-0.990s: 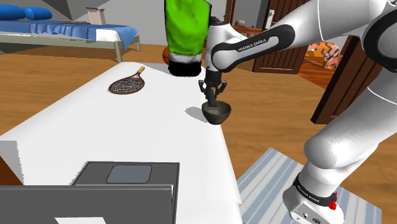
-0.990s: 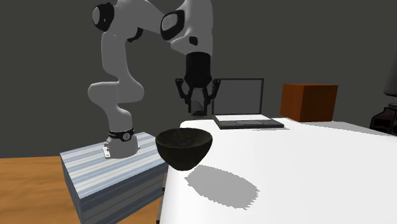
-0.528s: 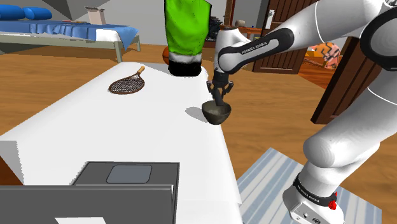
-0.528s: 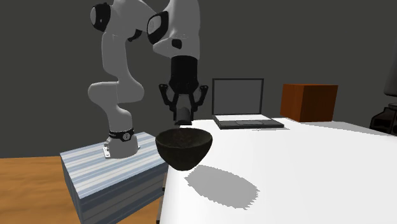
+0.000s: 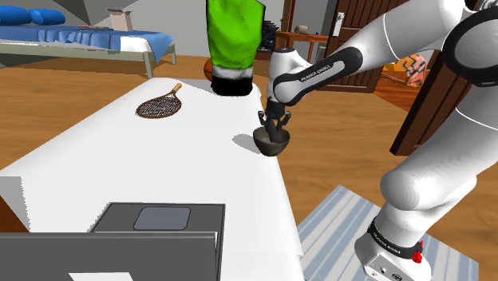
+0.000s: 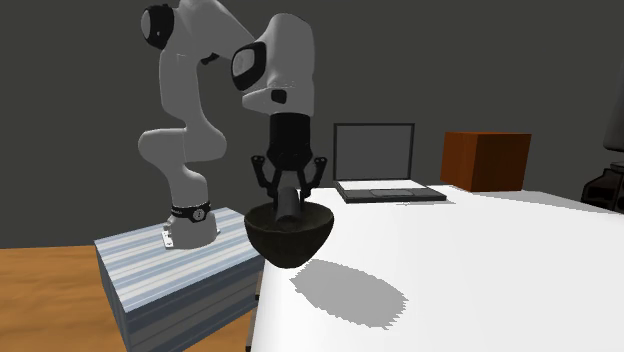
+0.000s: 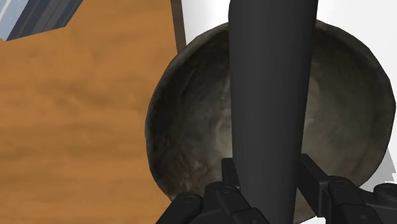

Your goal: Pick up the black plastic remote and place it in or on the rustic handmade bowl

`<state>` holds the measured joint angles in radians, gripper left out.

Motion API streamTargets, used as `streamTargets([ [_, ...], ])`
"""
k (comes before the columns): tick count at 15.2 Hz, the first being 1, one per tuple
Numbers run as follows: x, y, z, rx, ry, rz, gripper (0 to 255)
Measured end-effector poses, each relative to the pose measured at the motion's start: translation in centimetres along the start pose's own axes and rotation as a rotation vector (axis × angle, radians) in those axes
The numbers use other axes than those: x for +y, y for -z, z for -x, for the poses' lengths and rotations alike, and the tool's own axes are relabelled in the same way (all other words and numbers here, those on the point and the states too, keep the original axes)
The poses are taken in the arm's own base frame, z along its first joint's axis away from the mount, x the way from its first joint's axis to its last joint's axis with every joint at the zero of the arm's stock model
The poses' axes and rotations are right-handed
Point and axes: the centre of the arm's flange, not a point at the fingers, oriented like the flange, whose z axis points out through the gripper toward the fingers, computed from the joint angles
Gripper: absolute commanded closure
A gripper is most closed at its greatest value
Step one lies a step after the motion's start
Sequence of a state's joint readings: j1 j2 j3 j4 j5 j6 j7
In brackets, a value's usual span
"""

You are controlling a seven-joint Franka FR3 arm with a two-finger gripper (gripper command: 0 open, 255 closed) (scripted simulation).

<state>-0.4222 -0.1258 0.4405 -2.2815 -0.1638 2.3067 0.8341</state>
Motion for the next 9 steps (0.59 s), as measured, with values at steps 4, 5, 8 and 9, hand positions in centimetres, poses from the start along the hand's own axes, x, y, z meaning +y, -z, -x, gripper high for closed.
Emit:
streamTargets([
  [4, 0.04, -0.4, 0.01, 0.0, 0.0, 0.0, 255],
  [5, 0.05, -0.41, 0.01, 0.0, 0.0, 0.0, 255],
  [8, 0.05, -0.42, 0.01, 0.001, 0.0, -0.001, 0],
  [9, 0.05, -0.42, 0.01, 0.001, 0.0, -0.001, 0],
])
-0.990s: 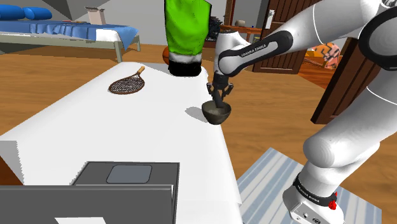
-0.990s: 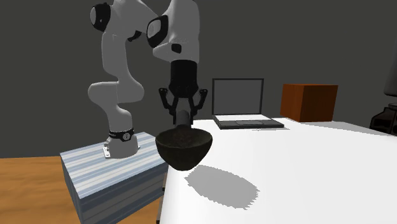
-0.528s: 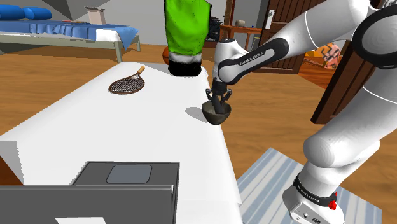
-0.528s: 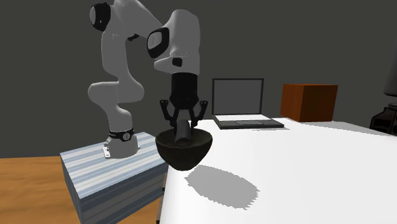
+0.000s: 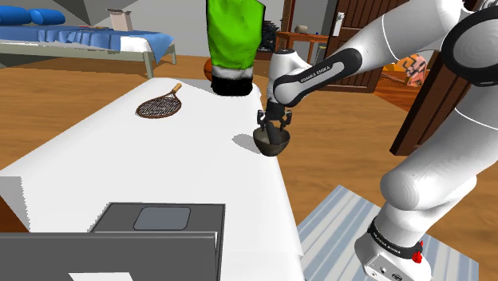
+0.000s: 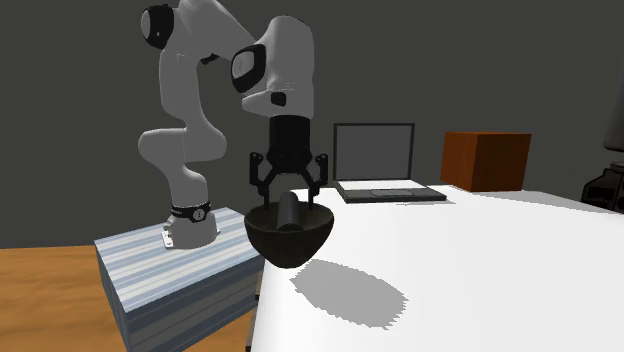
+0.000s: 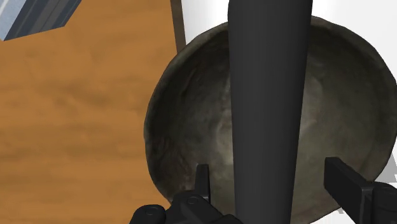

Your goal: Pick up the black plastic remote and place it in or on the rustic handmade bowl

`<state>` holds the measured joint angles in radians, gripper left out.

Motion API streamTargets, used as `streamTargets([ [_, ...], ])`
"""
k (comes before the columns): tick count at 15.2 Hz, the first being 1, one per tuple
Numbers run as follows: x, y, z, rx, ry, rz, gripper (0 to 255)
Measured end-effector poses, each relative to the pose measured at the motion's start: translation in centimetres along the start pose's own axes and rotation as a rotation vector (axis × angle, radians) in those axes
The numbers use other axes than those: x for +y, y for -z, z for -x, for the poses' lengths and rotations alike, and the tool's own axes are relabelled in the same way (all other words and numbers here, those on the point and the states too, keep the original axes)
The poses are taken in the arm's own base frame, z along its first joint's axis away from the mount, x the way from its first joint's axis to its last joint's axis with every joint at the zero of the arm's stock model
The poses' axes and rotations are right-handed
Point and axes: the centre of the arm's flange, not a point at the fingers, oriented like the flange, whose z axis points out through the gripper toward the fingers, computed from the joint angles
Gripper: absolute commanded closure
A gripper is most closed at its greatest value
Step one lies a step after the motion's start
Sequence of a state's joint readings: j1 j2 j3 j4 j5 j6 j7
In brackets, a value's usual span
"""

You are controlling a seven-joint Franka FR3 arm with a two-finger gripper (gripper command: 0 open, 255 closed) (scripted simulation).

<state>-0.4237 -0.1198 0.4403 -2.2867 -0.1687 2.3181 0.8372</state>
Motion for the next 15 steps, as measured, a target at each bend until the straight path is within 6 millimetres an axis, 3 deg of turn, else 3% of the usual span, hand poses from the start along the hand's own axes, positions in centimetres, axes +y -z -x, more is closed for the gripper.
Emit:
streamTargets([
  [4, 0.0, 0.0, 0.0, 0.0, 0.0, 0.0, 0],
  [10, 0.0, 4.7, 0.0, 0.001, 0.0, 0.0, 0],
  [15, 0.0, 5.0, 0.0, 0.0, 0.0, 0.0, 0],
])
